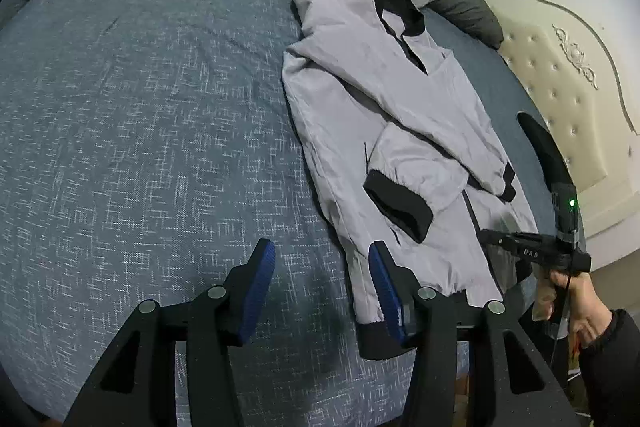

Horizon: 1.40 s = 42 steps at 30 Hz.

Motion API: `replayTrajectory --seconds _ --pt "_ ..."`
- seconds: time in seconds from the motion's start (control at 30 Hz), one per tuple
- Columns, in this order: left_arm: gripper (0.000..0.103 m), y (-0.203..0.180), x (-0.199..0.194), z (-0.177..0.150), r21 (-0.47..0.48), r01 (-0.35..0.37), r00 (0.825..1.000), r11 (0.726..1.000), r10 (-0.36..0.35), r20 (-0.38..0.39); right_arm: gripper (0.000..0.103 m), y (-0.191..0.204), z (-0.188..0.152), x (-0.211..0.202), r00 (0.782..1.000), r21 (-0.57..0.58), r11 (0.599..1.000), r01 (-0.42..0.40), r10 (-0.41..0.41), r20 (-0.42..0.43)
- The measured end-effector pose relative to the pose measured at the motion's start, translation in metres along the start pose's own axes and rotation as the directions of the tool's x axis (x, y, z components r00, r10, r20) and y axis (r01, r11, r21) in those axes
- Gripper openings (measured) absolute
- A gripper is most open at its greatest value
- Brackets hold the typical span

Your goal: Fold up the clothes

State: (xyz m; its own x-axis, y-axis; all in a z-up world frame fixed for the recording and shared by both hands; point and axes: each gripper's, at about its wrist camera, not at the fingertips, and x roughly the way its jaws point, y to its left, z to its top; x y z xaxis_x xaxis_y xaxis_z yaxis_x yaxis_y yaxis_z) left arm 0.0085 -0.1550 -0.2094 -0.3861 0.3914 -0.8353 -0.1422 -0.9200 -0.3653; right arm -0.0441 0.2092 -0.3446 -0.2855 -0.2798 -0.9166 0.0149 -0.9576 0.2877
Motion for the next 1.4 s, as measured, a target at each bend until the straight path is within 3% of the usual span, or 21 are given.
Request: replayTrajectory --seconds 0.2,0.47,0.63,0.83,1.03,1.1,1.13,1.2,1.4 --pt "0.054 -0.011 0.012 -0.007 0.022 0.014 0.999 1.000 -0.014 -0.041 0.003 -0.001 0.005 -0.004 0.999 0.022 0.999 -0.045 0.045 0.011" --pt "0.054 -0.019 0.028 -0.024 0.018 0.045 0.995 0.999 -0.043 -0.092 0.006 -0.021 0.010 -0.061 0.996 0.009 0.999 -0.047 0.046 0.076" --pt "0.054 -0.017 0.029 -0.031 0.008 0.050 0.993 0.999 -0.049 -0.104 0.025 -0.063 0.005 -0.098 0.996 0.042 0.999 0.004 -0.008 0.093" --pt "0.055 -0.019 0.034 -0.038 0.011 0.057 0.989 0.998 -0.055 -0.136 0.026 -0.116 -0.012 -0.113 0.996 0.097 0.991 0.093 -0.094 0.008" --pt "0.060 -0.023 0.038 -0.042 0.004 0.068 0.985 0.998 -0.066 -0.158 0.027 -0.156 -0.046 -0.116 0.993 0.165 0.980 0.113 -0.106 -0.051" --pt "0.061 -0.023 0.039 -0.044 -0.006 0.072 0.984 0.997 -0.072 -0.163 0.030 -0.165 -0.056 -0.117 0.994 0.187 0.977 0.099 -0.090 -0.057" --pt "0.061 -0.023 0.039 -0.044 -0.006 0.072 0.984 0.997 -0.072 -0.164 0.039 -0.168 -0.060 -0.116 0.995 0.198 0.976 0.092 -0.081 -0.061" --pt "0.061 -0.024 0.039 -0.046 -0.009 0.072 0.983 0.997 -0.072 -0.170 0.044 -0.174 -0.067 -0.114 0.996 0.215 0.974 0.079 -0.066 -0.067" --pt "0.063 -0.030 0.033 -0.050 -0.008 0.077 0.983 0.997 -0.077 -0.167 0.045 -0.179 -0.079 -0.107 0.997 0.250 0.968 0.038 -0.020 -0.072"
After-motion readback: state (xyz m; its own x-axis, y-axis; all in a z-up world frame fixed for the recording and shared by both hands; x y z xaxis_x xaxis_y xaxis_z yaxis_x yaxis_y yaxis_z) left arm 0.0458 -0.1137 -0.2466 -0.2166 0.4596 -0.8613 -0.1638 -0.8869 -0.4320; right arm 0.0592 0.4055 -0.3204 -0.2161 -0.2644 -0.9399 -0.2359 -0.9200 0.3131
